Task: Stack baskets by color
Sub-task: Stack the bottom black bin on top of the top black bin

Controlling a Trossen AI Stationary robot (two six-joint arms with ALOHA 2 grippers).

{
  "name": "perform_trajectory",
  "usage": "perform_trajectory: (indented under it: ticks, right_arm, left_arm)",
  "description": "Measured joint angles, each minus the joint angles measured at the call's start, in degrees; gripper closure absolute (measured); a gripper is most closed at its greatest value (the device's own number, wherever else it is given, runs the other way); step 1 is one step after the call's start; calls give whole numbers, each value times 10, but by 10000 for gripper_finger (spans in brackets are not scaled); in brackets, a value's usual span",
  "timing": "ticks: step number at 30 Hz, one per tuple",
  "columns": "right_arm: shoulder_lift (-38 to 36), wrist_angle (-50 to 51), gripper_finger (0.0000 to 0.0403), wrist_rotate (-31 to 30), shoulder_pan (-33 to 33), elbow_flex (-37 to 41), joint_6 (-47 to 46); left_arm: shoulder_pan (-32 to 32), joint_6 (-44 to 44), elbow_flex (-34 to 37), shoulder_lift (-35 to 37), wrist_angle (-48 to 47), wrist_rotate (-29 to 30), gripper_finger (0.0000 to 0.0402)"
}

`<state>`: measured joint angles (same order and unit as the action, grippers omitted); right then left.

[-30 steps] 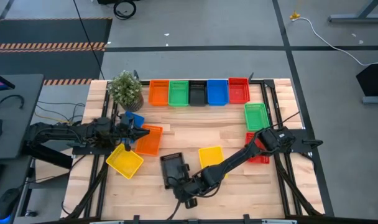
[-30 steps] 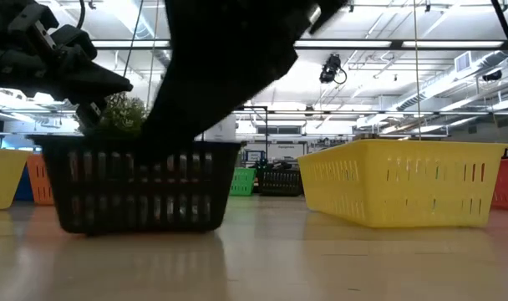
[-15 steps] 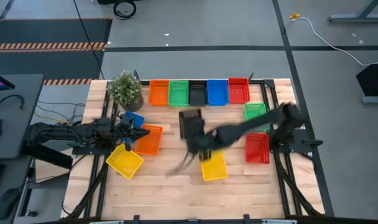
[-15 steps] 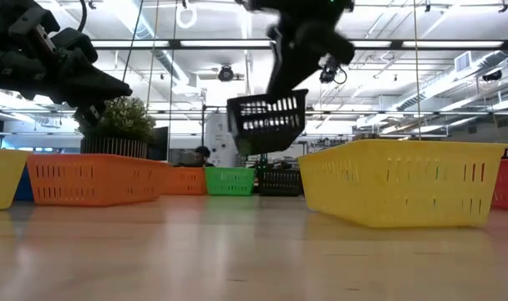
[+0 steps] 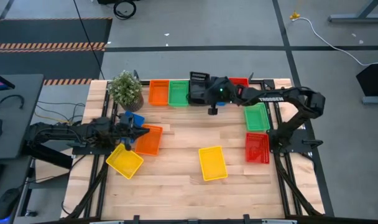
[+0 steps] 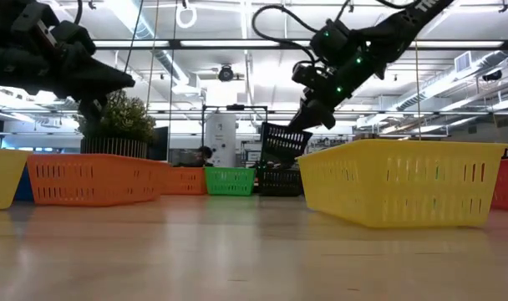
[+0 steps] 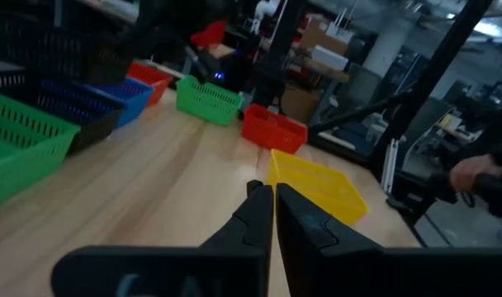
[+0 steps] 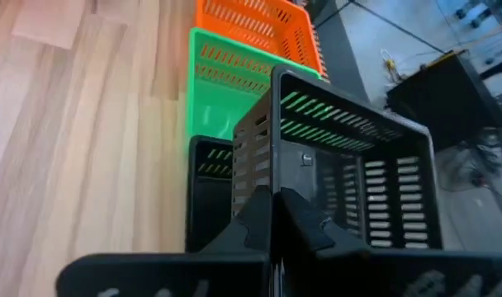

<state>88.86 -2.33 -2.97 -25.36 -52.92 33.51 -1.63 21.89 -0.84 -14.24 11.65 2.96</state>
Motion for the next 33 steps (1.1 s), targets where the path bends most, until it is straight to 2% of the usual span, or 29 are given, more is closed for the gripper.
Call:
perform_trajectory:
  ticks: [6, 16, 23, 33]
  right_arm:
    - [1, 1, 388, 30, -9, 5, 3]
    - [12, -3, 384, 6, -5, 5, -23]
    - [47, -17, 382, -4, -8, 4, 1]
    - [49, -23, 378, -4, -8, 4, 8]
  left_arm:
    - [0, -1, 0, 0, 43, 7, 370]
    - [0, -50, 0, 0, 56, 22, 377]
    - [0, -60, 0, 0, 52, 24, 368]
    - [0, -61, 0, 0, 52, 24, 378]
